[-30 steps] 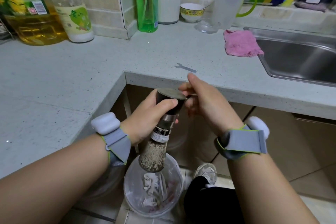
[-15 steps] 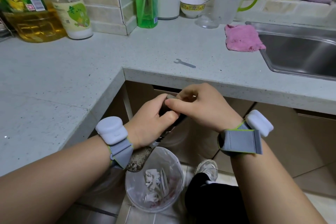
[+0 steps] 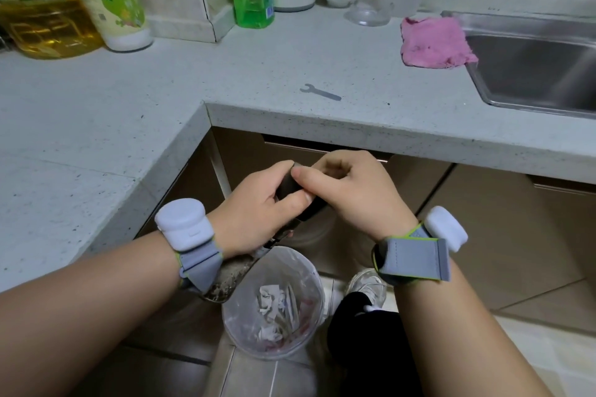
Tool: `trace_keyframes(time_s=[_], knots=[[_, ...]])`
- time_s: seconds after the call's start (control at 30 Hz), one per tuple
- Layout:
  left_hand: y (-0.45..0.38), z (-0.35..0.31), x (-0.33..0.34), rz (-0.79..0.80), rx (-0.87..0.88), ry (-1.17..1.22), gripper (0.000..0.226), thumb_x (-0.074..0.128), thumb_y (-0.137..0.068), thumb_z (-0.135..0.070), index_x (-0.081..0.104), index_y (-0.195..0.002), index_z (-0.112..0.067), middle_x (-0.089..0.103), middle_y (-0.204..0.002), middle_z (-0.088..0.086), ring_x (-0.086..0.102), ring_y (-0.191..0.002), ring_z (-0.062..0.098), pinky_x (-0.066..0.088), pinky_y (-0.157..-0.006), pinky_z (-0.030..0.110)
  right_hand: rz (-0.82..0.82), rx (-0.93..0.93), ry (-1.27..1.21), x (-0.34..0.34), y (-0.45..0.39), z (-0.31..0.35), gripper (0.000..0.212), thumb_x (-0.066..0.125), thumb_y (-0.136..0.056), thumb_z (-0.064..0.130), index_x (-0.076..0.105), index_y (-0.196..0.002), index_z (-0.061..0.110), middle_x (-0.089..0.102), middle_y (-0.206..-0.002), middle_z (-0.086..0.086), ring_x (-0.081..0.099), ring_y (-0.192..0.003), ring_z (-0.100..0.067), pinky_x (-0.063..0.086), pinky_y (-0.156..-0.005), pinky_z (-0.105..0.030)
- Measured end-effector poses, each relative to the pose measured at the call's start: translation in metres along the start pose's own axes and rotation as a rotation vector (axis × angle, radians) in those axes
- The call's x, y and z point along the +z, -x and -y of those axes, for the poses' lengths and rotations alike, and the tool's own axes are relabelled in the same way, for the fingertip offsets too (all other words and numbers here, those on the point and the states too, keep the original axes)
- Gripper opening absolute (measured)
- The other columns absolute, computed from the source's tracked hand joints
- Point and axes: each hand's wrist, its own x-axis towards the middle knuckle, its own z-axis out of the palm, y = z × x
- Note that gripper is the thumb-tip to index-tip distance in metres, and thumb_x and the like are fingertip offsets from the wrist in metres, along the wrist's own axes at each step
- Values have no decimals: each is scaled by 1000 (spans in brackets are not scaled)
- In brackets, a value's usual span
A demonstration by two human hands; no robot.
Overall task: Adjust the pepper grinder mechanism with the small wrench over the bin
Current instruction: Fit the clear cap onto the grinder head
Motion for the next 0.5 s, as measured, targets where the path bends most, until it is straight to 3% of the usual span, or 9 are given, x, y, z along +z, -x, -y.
trace_keyframes(time_s=[0.13, 0.3, 0.4, 0.5], knots=[[2, -1, -1, 19, 45, -152, 57, 46, -71, -56, 56, -97, -6, 63, -85, 16, 60, -79, 31, 48, -73, 54, 31, 18, -62, 4, 3, -7, 33, 71, -78, 43, 71, -74, 10, 71, -76, -12, 65, -74, -26, 51, -72, -37], [1, -2, 0, -19, 31, -201, 62, 45, -67, -58, 57, -94, -3, 64, -84, 17, 59, -79, 32, 47, -74, 53, 53, 39, -149, 5, 4, -9, 32, 75, -78, 41, 70, -74, 9, 70, -78, -18, 52, -63, -12, 42, -65, -33], [1, -2, 2, -27, 41, -193, 65, 45, -66, -61, 60, -94, -4, 65, -85, 14, 61, -82, 29, 48, -75, 50, 37, 23, -146, 4, 5, -9, 31, 75, -77, 41, 72, -74, 9, 70, -78, -18, 61, -68, -22, 51, -73, -41], [0, -1, 2, -33, 50, -142, 62, 49, -65, -61, 63, -97, -9, 67, -88, 10, 63, -85, 27, 49, -77, 50, 20, -19, -111, 2, 7, -9, 33, 73, -74, 45, 72, -73, 13, 71, -75, -13, 64, -73, -26, 53, -73, -40]])
